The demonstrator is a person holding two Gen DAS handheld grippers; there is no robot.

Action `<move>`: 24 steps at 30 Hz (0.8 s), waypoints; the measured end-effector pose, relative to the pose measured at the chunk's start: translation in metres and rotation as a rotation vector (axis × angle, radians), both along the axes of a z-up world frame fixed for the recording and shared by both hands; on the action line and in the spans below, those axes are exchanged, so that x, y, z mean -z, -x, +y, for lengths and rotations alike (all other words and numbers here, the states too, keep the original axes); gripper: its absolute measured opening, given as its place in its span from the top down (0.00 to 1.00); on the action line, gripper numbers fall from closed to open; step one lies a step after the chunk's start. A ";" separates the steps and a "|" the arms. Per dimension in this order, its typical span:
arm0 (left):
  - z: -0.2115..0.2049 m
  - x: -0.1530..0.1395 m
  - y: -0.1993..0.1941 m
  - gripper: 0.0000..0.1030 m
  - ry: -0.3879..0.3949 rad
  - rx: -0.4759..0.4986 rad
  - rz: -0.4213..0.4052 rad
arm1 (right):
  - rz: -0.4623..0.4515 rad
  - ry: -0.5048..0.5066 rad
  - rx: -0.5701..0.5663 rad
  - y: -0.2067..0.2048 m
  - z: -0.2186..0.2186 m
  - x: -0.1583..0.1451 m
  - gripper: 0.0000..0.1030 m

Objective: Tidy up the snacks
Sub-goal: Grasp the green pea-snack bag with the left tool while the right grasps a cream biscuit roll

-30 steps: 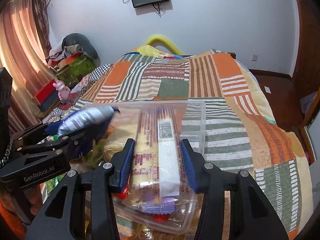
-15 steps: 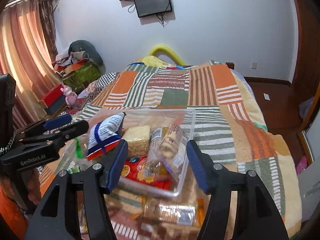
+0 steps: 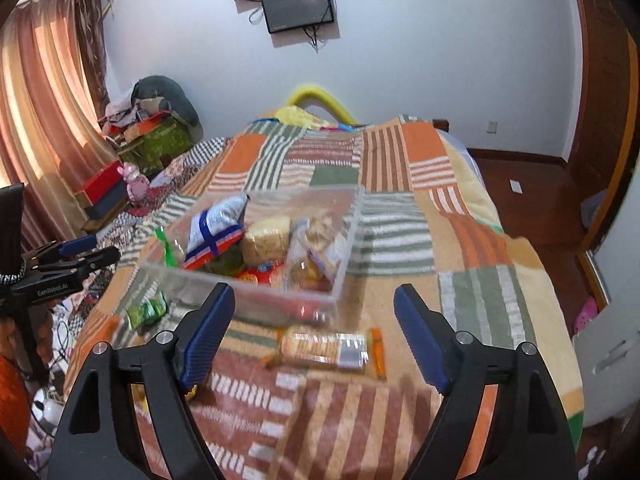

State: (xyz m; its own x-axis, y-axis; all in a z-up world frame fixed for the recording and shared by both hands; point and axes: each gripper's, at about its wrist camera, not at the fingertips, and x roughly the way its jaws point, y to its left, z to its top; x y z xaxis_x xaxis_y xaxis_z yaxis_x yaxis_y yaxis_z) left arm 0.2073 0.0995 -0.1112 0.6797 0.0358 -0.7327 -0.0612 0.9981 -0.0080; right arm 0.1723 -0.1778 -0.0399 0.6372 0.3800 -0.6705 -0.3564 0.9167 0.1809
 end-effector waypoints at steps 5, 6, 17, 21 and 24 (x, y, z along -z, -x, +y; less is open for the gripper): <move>0.022 0.033 0.006 0.24 0.021 -0.019 0.081 | 0.046 0.041 0.007 0.005 0.003 0.021 0.21; 0.026 0.041 0.005 0.24 0.037 -0.018 0.102 | 0.062 0.048 0.008 0.004 0.004 0.028 0.21; 0.026 0.102 -0.014 0.24 0.089 0.031 0.229 | 0.169 0.108 0.041 -0.015 0.010 0.075 0.17; 0.023 0.110 -0.020 0.24 0.082 0.039 0.217 | 0.174 0.101 0.037 -0.020 0.014 0.078 0.10; 0.025 0.113 -0.024 0.24 0.087 0.042 0.202 | 0.185 0.098 0.024 -0.023 0.018 0.081 0.05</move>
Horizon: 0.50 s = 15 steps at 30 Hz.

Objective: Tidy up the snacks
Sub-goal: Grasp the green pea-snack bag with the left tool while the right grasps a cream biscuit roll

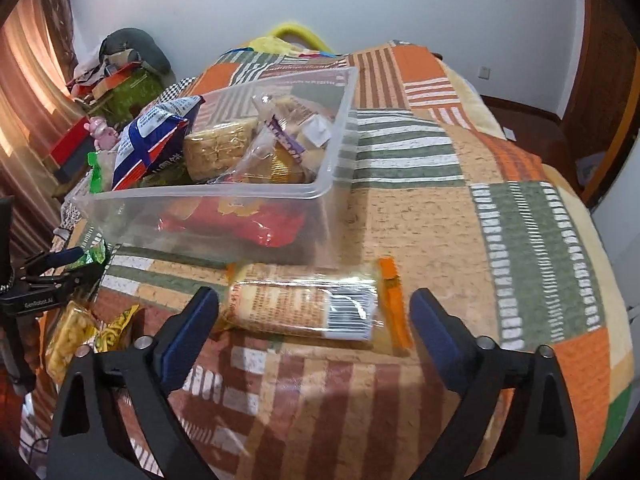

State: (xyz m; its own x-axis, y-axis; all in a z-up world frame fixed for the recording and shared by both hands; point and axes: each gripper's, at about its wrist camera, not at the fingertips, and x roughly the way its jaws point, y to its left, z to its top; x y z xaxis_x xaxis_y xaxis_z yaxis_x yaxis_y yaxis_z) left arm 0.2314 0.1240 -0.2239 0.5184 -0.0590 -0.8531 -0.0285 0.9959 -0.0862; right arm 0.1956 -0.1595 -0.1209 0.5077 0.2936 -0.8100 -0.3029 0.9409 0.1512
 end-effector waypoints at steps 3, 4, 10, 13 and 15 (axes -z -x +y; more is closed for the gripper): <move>-0.002 -0.001 -0.002 0.35 0.000 0.007 -0.014 | 0.009 0.027 -0.026 -0.001 0.007 0.005 0.05; -0.003 0.000 -0.002 0.43 -0.001 0.015 -0.017 | 0.010 0.036 -0.033 -0.001 0.009 0.006 0.05; -0.002 -0.002 0.002 0.53 0.000 0.014 -0.034 | 0.011 0.028 -0.037 0.000 0.006 0.007 0.12; -0.006 -0.004 0.008 0.55 -0.003 0.012 -0.034 | 0.003 0.029 -0.052 0.004 0.006 0.006 0.23; -0.007 -0.007 0.012 0.56 -0.003 0.014 -0.033 | -0.004 0.032 -0.054 0.007 0.005 0.005 0.24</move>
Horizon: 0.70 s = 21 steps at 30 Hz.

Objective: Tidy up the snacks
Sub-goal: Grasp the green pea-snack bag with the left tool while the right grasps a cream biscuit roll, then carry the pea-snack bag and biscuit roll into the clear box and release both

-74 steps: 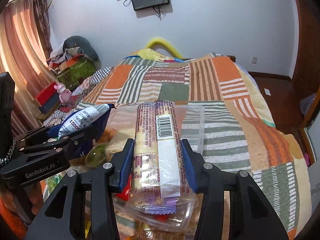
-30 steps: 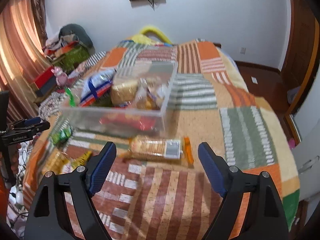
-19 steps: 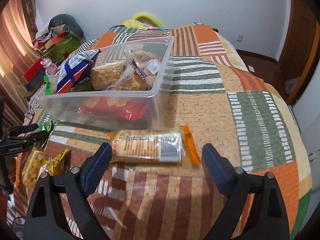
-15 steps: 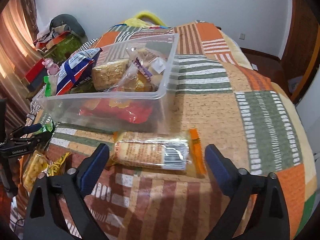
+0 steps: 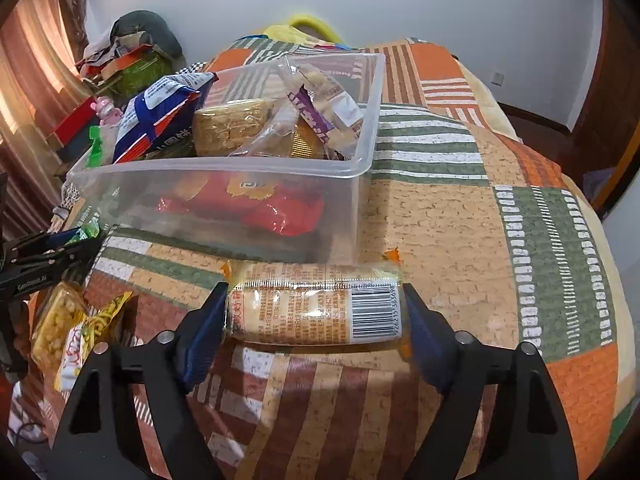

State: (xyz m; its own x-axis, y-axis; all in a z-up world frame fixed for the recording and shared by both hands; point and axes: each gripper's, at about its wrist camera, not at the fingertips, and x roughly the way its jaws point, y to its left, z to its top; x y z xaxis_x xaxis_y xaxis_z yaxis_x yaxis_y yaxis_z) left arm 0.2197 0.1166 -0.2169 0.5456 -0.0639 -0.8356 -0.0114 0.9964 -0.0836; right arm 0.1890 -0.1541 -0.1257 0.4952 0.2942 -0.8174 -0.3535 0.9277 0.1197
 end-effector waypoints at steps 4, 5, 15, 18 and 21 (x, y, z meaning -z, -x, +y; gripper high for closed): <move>-0.005 -0.012 0.009 0.57 -0.007 0.004 -0.022 | -0.006 -0.015 0.005 0.006 -0.007 -0.004 0.24; -0.006 -0.016 0.011 0.57 -0.009 0.003 -0.030 | -0.007 -0.019 0.006 0.008 -0.008 -0.005 0.24; -0.014 -0.070 0.027 0.57 -0.013 -0.015 -0.157 | -0.081 -0.043 0.032 0.016 -0.023 -0.036 0.24; -0.017 -0.084 0.022 0.57 -0.025 -0.015 -0.190 | -0.119 -0.069 0.031 0.016 -0.024 -0.051 0.24; -0.019 -0.096 0.015 0.57 -0.011 -0.016 -0.219 | -0.159 -0.087 0.028 0.016 -0.021 -0.063 0.24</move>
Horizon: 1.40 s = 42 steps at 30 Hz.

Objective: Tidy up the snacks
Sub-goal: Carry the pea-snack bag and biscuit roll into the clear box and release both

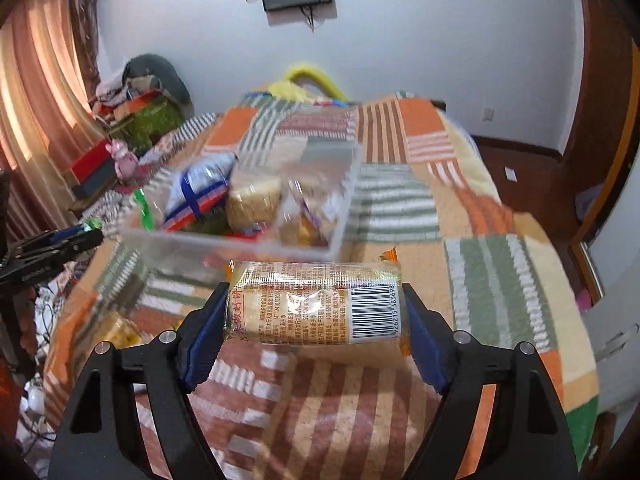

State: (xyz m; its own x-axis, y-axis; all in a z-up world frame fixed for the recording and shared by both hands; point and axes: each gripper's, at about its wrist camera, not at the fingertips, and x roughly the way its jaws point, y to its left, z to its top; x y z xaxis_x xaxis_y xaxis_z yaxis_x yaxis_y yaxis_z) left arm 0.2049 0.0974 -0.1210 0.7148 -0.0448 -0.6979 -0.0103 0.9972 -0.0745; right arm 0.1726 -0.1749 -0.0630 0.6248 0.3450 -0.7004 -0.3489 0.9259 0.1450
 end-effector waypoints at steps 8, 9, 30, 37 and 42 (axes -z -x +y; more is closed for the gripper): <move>-0.015 -0.019 -0.024 0.57 0.016 0.022 -0.053 | -0.067 -0.034 -0.026 -0.020 0.027 -0.017 0.24; -0.017 -0.020 -0.029 0.57 0.016 0.025 -0.055 | -0.070 -0.033 -0.030 -0.022 0.031 -0.016 0.24; -0.036 0.012 -0.098 0.56 0.041 0.029 0.000 | -0.041 0.029 -0.107 -0.061 0.085 0.014 0.24; -0.035 0.010 -0.091 0.43 0.049 0.028 0.014 | -0.055 0.045 -0.104 -0.060 0.086 0.012 0.18; -0.040 -0.001 -0.077 0.40 0.035 0.050 -0.003 | -0.070 0.058 -0.096 -0.055 0.084 0.004 0.12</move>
State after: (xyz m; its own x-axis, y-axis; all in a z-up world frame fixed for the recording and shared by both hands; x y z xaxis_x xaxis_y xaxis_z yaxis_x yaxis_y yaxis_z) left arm 0.2822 0.0574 -0.1198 0.7131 -0.1043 -0.6932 0.0395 0.9933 -0.1089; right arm 0.2278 -0.0912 -0.0674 0.6389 0.3658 -0.6768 -0.4439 0.8938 0.0640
